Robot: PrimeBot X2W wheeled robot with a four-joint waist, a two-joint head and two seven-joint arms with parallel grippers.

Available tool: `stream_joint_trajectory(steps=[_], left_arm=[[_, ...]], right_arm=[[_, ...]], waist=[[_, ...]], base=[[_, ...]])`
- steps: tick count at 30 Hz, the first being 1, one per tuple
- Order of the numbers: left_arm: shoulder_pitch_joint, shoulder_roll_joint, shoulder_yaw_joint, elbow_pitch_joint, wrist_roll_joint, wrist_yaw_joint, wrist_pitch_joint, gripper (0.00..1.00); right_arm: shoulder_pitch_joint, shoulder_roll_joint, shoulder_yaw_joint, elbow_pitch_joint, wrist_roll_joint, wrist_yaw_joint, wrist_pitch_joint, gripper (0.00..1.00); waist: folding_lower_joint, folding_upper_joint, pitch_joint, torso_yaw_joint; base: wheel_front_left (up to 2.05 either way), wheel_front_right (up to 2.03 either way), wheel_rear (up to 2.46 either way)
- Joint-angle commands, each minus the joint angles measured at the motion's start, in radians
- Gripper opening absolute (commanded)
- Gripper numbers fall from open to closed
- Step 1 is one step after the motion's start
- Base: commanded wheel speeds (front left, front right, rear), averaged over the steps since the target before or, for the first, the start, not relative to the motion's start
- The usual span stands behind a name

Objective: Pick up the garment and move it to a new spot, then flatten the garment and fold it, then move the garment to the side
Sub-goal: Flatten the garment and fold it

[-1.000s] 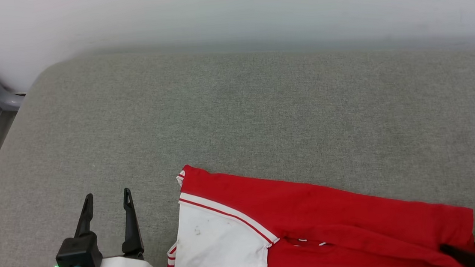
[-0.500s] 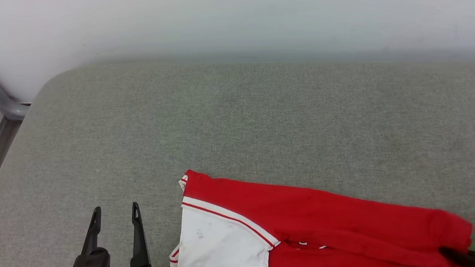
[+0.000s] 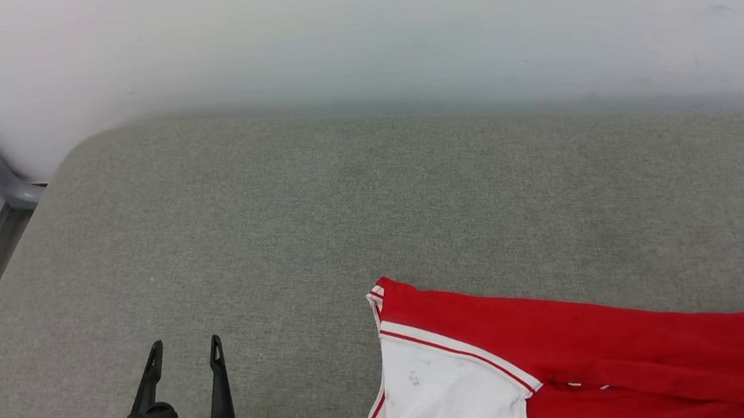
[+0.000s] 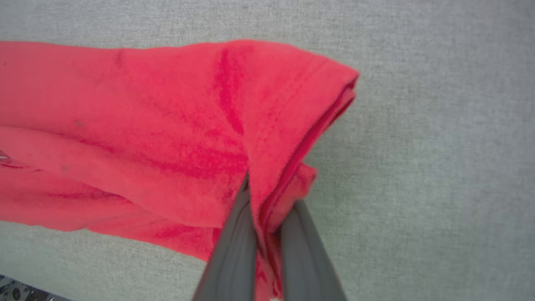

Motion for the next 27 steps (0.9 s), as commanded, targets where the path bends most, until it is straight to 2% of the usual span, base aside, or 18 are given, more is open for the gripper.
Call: stream_joint_trajectory(steps=[1,5,11,16,22,27], left_arm=[[0.011,-0.006,0.007,0.003,0.006,-0.004,-0.002,1.0],[0.024,-0.015,0.017,0.015,0.021,-0.02,-0.002,1.0],[0.027,-0.03,0.029,0.021,0.04,-0.036,-0.002,1.0],[0.025,-0.041,0.041,0.015,0.05,-0.049,-0.002,1.0],[0.004,-0.052,0.046,0.014,0.065,-0.06,-0.002,1.0],[-0.015,-0.065,0.04,0.019,0.076,-0.07,-0.002,1.0]], right_arm=[[-0.011,-0.009,0.001,-0.005,0.003,-0.002,-0.002,0.0],[0.01,-0.011,0.008,-0.078,0.037,-0.001,0.011,0.0],[0.051,-0.001,-0.012,-0.269,0.1,-0.001,-0.005,0.0],[0.069,0.026,-0.03,-0.41,0.065,-0.001,-0.007,0.0],[0.023,0.126,-0.018,-0.504,-0.022,-0.001,0.044,0.0],[-0.041,0.232,0.031,-0.503,-0.112,-0.001,0.097,0.0]], waist=[[0.0,0.0,-0.006,-0.003],[0.0,0.0,-0.02,-0.006],[0.0,0.0,-0.03,-0.003],[0.0,0.0,-0.021,-0.001],[0.0,0.0,-0.003,0.001],[0.0,0.0,0.014,0.009]], base=[[0.0,0.0,0.0],[0.0,0.0,0.0],[0.0,0.0,0.0],[0.0,0.0,0.0],[0.0,0.0,0.0],[0.0,0.0,0.0]])
